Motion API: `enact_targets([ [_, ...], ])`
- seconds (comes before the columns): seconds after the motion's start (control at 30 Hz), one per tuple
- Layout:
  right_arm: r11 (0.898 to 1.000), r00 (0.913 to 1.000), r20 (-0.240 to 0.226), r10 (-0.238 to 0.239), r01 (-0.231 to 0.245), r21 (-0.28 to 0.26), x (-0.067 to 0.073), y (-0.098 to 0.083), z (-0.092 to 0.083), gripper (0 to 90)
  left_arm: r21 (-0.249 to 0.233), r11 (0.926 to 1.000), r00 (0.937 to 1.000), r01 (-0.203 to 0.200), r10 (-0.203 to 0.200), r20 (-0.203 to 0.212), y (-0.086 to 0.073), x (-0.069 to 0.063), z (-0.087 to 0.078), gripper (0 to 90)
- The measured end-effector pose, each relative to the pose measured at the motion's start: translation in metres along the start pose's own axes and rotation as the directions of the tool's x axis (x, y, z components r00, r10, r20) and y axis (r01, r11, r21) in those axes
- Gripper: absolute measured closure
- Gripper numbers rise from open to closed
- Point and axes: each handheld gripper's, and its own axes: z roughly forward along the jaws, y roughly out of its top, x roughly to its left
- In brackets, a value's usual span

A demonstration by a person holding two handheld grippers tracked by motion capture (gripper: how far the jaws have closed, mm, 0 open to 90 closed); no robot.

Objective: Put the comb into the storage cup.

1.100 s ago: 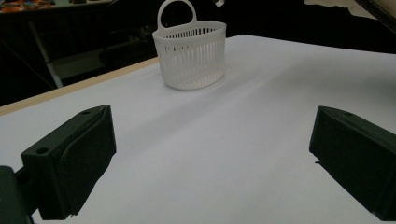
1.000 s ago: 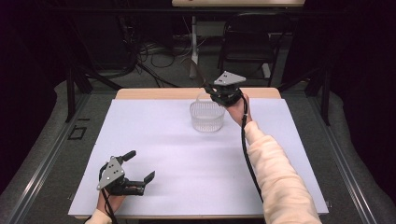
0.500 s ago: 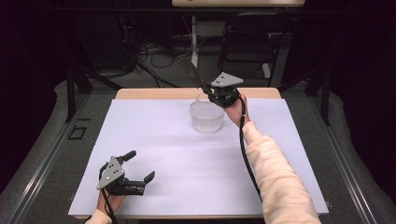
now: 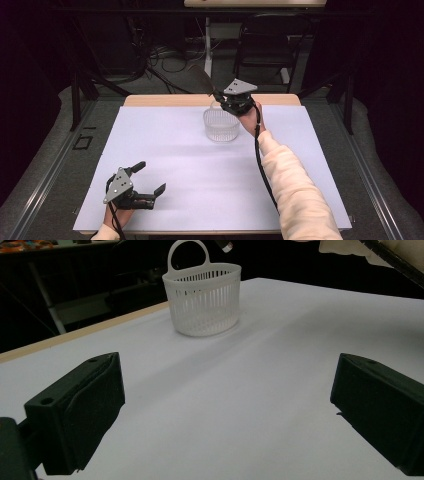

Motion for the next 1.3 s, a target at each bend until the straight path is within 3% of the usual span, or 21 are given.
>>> enact_targets([
  [0.17, 1.000, 0.9999, -0.006, 0.015, -0.015, 0.007, 0.001, -0.004, 0.004, 72.5, -0.001, 1.0000, 1.0000, 0.000, 0.000, 0.001, 0.000, 0.000, 0.000, 1.0],
  [0.7, 0.999, 0.9994, -0.035, 0.004, -0.003, 0.037, 0.006, -0.010, 0.011, 72.5, -0.007, 1.0000, 1.0000, 0.000, 0.000, 0.001, 0.000, 0.000, -0.001, 1.0],
  [1.3, 0.999, 0.9990, -0.044, 0.003, -0.001, 0.048, 0.002, -0.017, 0.011, 72.5, -0.005, 1.0000, 1.0000, 0.003, -0.003, -0.001, 0.000, 0.000, -0.001, 1.0],
])
